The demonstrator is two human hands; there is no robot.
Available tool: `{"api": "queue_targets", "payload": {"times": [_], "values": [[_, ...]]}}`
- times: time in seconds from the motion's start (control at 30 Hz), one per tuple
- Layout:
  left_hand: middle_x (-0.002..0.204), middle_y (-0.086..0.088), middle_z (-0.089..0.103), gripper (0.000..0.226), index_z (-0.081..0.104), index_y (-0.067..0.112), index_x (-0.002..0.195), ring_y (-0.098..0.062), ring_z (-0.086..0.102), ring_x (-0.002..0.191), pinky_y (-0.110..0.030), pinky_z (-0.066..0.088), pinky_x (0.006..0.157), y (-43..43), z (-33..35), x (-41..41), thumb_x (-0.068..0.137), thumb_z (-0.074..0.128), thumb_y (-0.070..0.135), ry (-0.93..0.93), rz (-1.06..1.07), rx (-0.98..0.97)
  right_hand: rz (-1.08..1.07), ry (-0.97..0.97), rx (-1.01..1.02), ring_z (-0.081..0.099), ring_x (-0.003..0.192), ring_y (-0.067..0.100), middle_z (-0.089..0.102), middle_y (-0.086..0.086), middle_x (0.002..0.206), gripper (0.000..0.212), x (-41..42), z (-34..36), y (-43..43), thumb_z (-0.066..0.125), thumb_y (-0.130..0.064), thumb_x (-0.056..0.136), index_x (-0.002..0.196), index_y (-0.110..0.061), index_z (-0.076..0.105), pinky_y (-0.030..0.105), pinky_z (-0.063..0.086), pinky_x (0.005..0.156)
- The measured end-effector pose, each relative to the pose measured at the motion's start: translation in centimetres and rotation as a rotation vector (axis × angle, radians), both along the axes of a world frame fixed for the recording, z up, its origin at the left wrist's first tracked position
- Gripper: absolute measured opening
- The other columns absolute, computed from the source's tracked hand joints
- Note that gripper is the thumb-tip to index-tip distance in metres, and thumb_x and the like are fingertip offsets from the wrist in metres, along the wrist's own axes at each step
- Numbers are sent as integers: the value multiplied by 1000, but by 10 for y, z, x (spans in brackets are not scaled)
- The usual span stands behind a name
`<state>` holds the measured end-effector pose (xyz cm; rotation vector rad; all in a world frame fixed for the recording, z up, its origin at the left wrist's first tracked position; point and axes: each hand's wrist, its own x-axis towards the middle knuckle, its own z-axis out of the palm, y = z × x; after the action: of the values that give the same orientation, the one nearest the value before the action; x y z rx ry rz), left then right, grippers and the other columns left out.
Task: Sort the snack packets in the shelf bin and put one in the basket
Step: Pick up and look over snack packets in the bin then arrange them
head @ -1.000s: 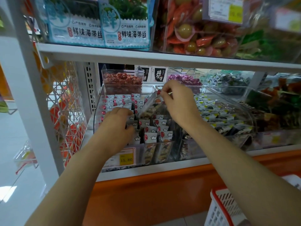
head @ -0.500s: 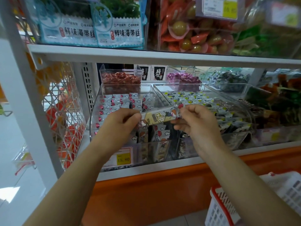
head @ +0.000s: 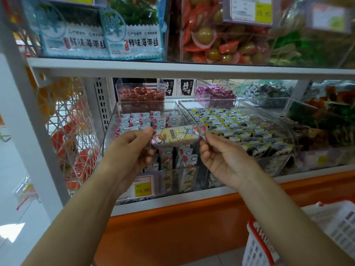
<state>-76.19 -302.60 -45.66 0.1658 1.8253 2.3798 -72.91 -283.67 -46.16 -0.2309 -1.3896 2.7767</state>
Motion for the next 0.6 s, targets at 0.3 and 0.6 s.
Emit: {"api": "queue_targets", "payload": {"times": [0.3,0.6], "values": [[66,-3,58,24,59,7,105,-8,59,51,-15,52,51,-4,1,-3,87,50,-6,-76,-37,239,-23,34,-90,64,51,13,65,10,58,21,0,0,7,47,11,88,105,3,55,19,52,47],[68,-7,60,11,64,8,79,-11,64,56,-20,54,55,-4,1,-1,86,56,8,-38,-38,185,-254,190,335,67,58,11,64,11,78,18,0,-7,3,52,10,88,98,-1,62,18,53,54]]}}
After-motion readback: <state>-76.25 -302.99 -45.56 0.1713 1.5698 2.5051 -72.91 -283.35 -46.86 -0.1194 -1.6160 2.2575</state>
